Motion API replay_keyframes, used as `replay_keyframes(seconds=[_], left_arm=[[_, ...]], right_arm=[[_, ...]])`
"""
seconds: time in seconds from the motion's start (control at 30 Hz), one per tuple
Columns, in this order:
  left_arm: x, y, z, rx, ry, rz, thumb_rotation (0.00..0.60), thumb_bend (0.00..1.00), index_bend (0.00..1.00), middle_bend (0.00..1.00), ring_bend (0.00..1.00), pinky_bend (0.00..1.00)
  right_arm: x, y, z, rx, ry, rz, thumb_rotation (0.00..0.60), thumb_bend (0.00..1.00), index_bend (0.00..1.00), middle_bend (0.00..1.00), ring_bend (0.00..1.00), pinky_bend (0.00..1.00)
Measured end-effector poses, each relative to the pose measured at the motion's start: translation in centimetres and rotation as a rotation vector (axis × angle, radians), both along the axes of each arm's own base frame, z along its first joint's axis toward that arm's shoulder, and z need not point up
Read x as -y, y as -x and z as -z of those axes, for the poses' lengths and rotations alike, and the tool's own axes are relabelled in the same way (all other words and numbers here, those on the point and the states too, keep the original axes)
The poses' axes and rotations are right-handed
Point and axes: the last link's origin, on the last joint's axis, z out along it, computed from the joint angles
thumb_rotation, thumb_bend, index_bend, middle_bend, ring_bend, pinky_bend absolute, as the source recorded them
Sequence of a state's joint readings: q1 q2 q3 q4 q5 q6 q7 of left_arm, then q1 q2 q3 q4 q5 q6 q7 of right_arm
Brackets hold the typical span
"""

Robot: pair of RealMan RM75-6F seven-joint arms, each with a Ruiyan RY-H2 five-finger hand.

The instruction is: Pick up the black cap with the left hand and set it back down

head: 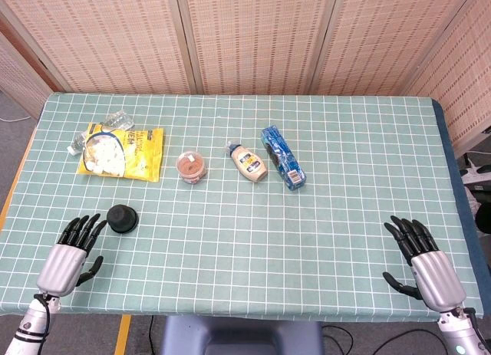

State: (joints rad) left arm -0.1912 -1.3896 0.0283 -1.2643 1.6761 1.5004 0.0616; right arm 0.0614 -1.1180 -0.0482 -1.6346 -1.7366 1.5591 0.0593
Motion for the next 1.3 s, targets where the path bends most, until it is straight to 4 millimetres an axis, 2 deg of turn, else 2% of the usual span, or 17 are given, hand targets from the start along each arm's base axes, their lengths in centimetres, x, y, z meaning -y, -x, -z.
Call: replay_keyframes(seconds=[0.17, 0.3, 0.4, 0.47, 0.63, 0.8, 1.07, 1.3], left_arm=[[-0.3, -0.1, 0.4, 0.033, 0.019, -0.006, 0.6, 0.41, 0.0, 0.0, 0.0, 0.12], [-1.3, -1.1, 0.6, 0.105, 0.074, -0.002, 0.6, 0.41, 0.0, 0.0, 0.0, 0.12], [-2.9, -2.8, 0.5, 0.173, 0.145, 0.002, 0.6, 0.41, 0.0, 0.0, 0.0, 0.12], [-4.8, -4.4, 0.4, 0.222, 0.205, -0.001, 0.6, 0.41, 0.0, 0.0, 0.0, 0.12], [-8.4, -6.6, 0.1, 0.257, 0.289, -0.065, 0.6, 0.38, 0.0, 0.0, 0.0, 0.1], [-10.8, -8.6, 0.2, 0.284, 0.391, -0.182, 0.6, 0.36, 0.0, 0.0, 0.0, 0.07], [-13.6, -10.4, 0.6, 0.211, 0.481, -0.324, 0.6, 0.35, 0.0, 0.0, 0.0, 0.06], [-14.4, -10.0, 1.1, 0.08, 0.539, -0.415, 0.6, 0.31, 0.0, 0.0, 0.0, 0.06]], right_arm=[[-0.1, -0.1, 0.0, 0.006, -0.003, -0.002, 0.6, 0.16, 0.0, 0.0, 0.0, 0.0], [-0.1, -0.3, -0.2, 0.012, 0.006, -0.004, 0.6, 0.16, 0.0, 0.0, 0.0, 0.0], [-0.2, -0.3, -0.3, 0.019, 0.0, -0.002, 0.6, 0.16, 0.0, 0.0, 0.0, 0.0], [-0.2, -0.3, -0.3, 0.027, -0.008, 0.001, 0.6, 0.16, 0.0, 0.0, 0.0, 0.0], [-0.1, -0.4, -0.5, 0.034, -0.009, 0.003, 0.6, 0.16, 0.0, 0.0, 0.0, 0.0], [0.0, -0.4, -0.5, 0.023, -0.008, 0.004, 0.6, 0.16, 0.0, 0.0, 0.0, 0.0], [0.2, -0.5, -0.5, 0.017, -0.015, 0.006, 0.6, 0.16, 0.0, 0.0, 0.0, 0.0], [0.3, -0.6, -0.9, 0.045, 0.02, -0.023, 0.6, 0.16, 0.0, 0.0, 0.0, 0.0]])
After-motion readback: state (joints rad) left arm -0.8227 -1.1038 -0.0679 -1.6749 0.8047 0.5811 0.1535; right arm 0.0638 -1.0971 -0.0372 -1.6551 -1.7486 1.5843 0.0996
